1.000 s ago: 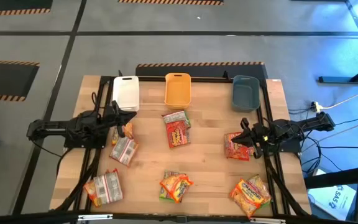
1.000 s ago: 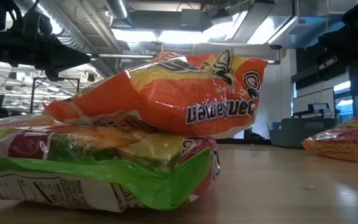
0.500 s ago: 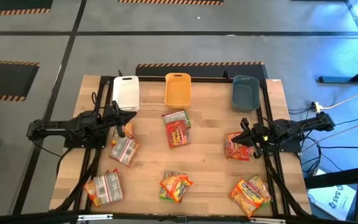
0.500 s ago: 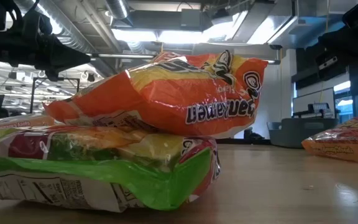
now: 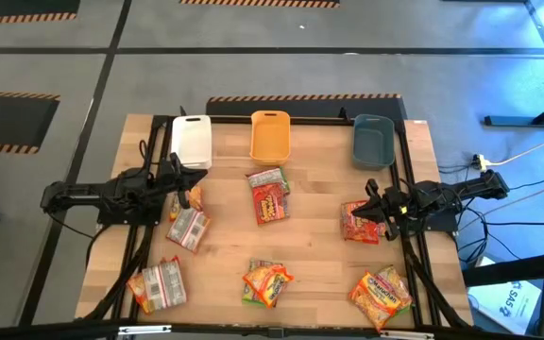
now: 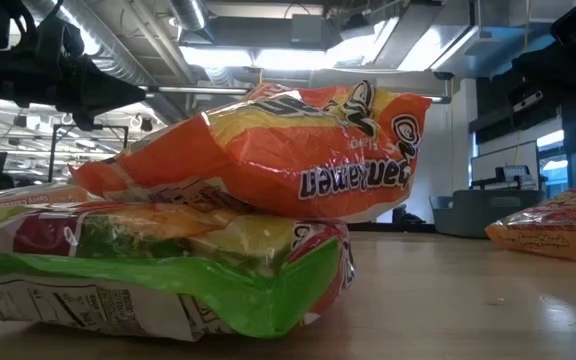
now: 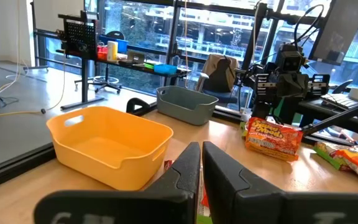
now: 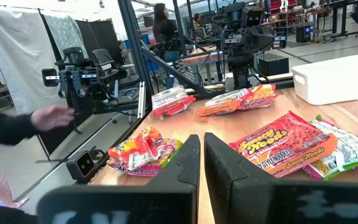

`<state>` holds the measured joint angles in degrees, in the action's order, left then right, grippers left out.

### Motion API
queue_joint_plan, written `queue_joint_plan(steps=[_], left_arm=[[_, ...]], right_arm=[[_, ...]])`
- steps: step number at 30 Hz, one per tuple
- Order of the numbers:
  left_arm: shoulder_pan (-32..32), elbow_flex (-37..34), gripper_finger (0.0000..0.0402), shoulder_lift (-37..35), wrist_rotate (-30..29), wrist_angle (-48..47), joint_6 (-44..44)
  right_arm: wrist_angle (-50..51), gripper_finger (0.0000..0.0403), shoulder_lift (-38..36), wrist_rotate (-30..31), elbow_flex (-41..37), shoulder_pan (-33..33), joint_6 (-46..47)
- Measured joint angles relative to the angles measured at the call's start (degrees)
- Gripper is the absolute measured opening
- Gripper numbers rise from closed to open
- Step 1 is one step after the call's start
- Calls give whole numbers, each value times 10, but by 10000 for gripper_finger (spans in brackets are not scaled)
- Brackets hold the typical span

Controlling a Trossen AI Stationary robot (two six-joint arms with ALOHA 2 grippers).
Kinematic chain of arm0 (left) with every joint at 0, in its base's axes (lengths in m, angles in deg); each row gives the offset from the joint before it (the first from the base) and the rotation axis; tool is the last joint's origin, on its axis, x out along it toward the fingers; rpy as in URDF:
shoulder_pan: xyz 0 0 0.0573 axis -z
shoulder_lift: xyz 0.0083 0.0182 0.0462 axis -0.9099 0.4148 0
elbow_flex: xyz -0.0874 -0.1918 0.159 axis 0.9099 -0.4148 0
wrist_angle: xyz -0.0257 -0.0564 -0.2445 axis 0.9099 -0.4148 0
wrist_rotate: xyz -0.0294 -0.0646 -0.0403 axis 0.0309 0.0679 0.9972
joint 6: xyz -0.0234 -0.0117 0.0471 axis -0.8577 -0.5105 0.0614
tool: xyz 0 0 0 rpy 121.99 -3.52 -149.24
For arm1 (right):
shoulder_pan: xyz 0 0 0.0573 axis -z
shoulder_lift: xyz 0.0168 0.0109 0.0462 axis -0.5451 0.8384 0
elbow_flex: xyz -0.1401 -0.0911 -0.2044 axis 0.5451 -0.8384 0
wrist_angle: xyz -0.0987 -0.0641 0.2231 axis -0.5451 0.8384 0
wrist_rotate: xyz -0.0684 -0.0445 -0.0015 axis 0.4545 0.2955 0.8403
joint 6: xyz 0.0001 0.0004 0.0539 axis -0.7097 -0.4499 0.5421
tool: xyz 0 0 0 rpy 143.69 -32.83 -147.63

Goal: Sort Maruchan noodles

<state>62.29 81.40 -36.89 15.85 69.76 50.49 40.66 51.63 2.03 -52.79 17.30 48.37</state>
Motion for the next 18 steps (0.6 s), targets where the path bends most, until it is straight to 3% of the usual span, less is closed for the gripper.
queue_joint_plan(steps=[10,18], left_arm=[[0,0,14,0,-6,6,-3],[0,0,14,0,-6,28,-15]], right_arm=[[-14,11,0,13,0,0,8],[-36,11,0,289,0,0,44]])
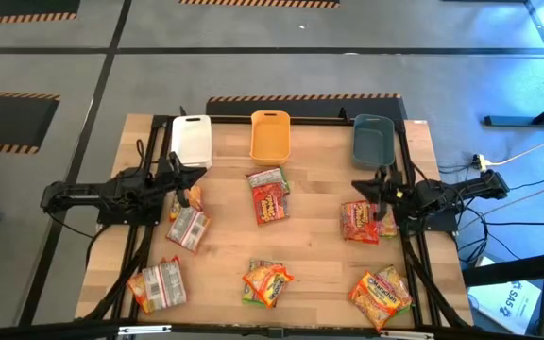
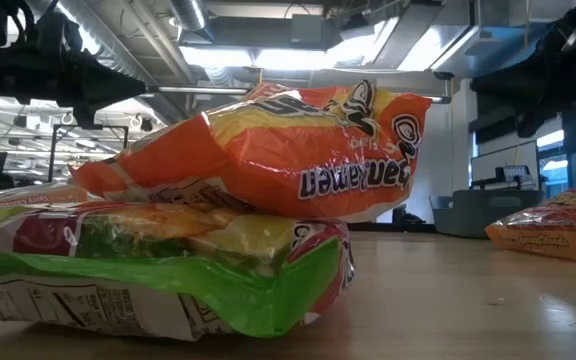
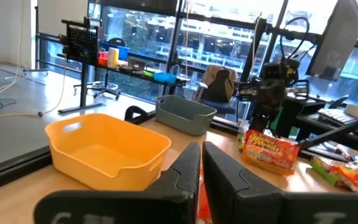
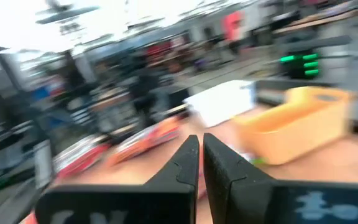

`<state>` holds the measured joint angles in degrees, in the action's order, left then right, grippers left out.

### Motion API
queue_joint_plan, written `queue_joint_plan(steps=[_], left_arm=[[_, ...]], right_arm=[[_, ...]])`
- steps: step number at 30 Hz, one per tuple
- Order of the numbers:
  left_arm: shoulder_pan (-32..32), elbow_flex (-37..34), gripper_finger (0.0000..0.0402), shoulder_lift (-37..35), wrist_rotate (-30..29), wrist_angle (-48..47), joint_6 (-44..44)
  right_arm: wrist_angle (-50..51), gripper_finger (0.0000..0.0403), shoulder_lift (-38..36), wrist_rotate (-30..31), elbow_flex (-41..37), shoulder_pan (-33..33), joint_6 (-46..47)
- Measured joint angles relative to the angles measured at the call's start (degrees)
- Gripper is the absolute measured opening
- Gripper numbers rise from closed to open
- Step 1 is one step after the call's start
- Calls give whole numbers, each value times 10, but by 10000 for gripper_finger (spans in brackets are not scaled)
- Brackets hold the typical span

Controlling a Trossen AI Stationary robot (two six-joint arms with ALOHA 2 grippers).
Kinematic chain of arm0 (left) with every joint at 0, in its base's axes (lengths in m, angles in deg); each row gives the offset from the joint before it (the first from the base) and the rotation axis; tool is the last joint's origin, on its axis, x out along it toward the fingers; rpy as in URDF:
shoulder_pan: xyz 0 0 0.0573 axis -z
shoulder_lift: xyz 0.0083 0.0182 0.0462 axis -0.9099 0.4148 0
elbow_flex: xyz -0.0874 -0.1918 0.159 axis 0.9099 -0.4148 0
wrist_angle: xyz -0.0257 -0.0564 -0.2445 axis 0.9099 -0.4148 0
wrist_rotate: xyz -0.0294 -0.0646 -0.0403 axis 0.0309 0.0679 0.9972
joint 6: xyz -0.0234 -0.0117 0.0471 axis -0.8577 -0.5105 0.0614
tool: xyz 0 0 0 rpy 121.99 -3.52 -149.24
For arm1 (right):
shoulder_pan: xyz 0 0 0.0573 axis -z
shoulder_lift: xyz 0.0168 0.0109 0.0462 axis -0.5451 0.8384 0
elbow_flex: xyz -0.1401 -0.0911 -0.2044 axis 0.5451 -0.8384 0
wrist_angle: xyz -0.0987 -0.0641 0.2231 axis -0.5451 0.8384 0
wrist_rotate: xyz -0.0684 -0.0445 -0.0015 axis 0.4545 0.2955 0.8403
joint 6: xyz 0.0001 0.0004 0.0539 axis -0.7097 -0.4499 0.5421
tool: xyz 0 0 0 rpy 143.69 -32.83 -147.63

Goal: Sort Maruchan noodles
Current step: Put the orange noodle pack into the yellow bin

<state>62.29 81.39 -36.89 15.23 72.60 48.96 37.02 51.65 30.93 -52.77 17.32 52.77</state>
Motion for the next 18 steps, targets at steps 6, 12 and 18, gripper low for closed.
queue_joint_plan(steps=[6,12,18], left_arm=[[0,0,14,0,-4,45,-1],[0,0,14,0,-61,72,-4],[0,0,14,15,-38,90,-15]], right_arm=[[0,11,1,46,0,0,0],[-8,11,30,11,0,0,32],[-92,11,110,16,0,0,58]])
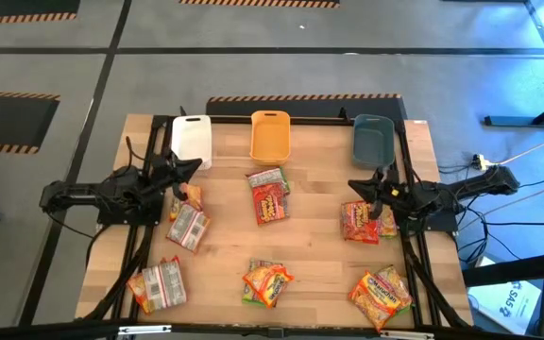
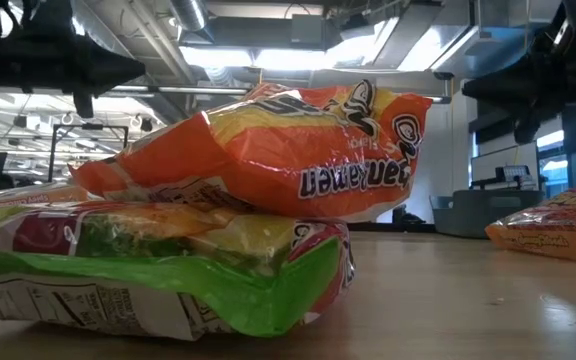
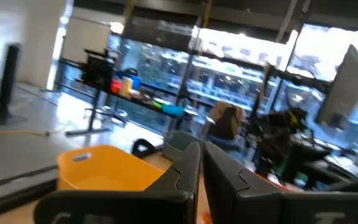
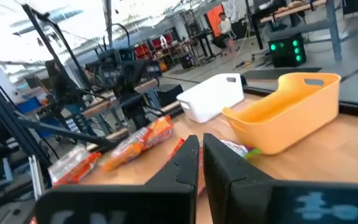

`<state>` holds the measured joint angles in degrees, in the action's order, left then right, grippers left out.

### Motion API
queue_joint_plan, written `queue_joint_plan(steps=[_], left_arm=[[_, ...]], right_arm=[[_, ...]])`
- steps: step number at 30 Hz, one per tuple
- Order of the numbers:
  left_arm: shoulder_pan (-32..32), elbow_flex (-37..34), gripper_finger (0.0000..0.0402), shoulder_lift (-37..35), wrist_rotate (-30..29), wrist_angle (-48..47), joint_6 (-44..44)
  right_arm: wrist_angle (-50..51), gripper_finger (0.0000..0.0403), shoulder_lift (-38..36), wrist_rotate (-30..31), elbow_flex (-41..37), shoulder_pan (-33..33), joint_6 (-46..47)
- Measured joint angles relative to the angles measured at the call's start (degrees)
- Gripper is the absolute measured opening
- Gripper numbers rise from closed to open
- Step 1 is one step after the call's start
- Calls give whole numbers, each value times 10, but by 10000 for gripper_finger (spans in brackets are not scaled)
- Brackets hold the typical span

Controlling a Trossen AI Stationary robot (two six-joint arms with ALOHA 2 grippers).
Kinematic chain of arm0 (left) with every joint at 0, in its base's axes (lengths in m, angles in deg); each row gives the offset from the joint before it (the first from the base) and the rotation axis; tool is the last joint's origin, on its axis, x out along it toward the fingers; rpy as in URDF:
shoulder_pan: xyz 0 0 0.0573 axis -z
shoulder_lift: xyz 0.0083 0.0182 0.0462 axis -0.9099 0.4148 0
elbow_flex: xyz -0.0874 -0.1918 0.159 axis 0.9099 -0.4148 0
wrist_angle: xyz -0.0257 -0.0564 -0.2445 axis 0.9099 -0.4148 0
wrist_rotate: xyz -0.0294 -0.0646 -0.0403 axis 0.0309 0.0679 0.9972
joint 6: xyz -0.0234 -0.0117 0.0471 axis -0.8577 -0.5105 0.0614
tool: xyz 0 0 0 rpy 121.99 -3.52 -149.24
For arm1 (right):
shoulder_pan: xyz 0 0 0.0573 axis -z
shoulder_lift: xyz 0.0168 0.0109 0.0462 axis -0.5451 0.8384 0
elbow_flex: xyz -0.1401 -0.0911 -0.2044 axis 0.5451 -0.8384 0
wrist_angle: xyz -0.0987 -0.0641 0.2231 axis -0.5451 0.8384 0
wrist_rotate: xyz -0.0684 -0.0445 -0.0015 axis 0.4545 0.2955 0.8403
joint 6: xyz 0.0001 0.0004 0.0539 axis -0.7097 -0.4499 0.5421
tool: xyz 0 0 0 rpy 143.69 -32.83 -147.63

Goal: Sort Maruchan noodles
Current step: Put the orange noodle pack into the yellow bin

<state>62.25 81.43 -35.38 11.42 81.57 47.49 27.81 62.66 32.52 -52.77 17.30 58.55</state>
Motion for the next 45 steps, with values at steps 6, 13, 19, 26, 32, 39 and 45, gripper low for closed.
queue_joint_plan(steps=[6,13,19,26,32,39,45], left_arm=[[0,0,14,64,23,31,-5],[0,0,14,169,38,124,-19],[0,0,14,248,45,191,-34],[0,9,14,316,45,229,-36],[8,28,14,372,63,231,-61],[26,43,14,434,47,231,-66],[53,62,14,489,43,230,-84]], right_arm=[[-67,12,103,2,0,0,24],[-170,52,234,45,0,1,25],[-180,126,322,-17,38,57,8],[-178,197,445,-125,89,126,20],[-178,220,562,-190,148,155,19],[-177,229,706,-208,222,155,3],[-183,226,800,-279,274,161,6]])
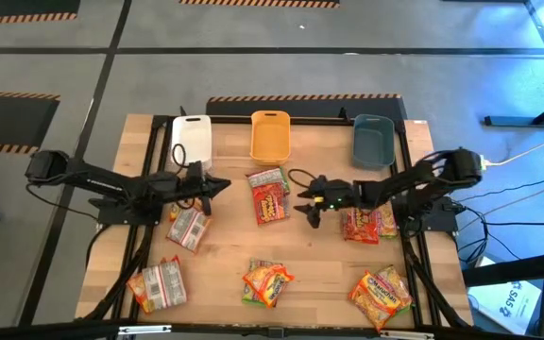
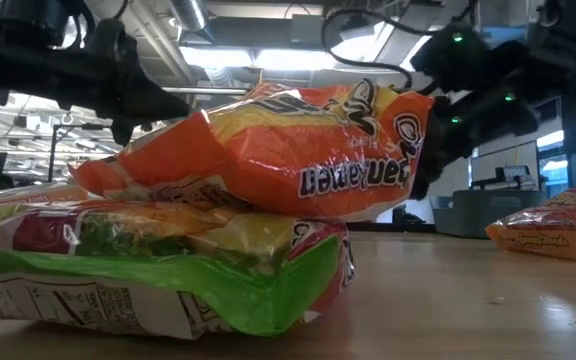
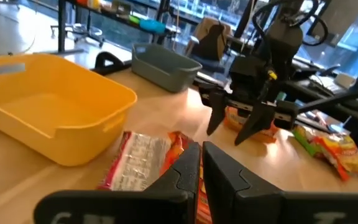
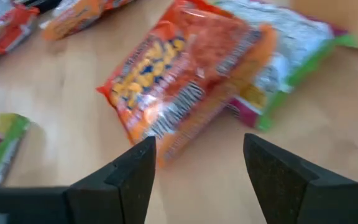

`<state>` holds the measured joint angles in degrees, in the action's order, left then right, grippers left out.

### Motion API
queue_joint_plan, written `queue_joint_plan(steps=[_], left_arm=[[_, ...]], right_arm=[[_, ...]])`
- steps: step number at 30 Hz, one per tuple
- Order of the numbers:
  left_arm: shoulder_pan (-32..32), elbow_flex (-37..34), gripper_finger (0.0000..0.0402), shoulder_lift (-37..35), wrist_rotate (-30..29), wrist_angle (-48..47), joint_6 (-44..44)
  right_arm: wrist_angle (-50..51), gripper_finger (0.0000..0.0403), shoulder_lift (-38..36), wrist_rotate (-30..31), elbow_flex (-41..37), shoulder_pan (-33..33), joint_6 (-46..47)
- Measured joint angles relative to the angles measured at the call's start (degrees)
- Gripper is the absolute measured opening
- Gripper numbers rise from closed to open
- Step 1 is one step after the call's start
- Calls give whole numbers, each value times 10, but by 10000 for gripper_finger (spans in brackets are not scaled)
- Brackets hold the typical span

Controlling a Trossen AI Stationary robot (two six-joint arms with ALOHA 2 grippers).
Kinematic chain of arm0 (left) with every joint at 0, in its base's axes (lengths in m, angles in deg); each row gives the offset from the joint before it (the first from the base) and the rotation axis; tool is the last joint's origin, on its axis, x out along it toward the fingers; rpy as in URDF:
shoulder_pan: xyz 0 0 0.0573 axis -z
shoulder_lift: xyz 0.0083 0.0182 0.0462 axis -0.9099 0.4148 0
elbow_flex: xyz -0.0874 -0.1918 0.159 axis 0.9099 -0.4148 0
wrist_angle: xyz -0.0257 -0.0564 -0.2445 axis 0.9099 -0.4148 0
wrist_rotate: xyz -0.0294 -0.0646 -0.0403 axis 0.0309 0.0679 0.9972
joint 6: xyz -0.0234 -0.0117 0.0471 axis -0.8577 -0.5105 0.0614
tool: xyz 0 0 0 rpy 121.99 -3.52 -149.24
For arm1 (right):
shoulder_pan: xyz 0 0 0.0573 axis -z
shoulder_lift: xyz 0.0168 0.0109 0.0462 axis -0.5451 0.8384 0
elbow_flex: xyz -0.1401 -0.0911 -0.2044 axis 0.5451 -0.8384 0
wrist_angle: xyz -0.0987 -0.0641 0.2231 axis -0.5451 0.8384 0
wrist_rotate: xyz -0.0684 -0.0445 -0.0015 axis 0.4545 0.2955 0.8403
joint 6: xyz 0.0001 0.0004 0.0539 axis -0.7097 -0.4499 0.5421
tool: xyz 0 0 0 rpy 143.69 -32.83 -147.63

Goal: Sort Maruchan noodles
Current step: Put the orange noodle pack into the yellow bin

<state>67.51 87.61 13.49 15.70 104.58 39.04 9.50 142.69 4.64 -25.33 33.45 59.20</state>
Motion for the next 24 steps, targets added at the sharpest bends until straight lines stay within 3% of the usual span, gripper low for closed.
queue_joint_plan(steps=[6,17,24], left_arm=[[24,29,14,65,-2,1,-7],[72,48,14,207,-30,-1,-54],[98,48,14,290,-44,72,-79]], right_arm=[[-2,226,49,-23,45,6,-7],[-38,225,79,-63,49,30,-13],[-89,225,132,-76,48,30,-8]])
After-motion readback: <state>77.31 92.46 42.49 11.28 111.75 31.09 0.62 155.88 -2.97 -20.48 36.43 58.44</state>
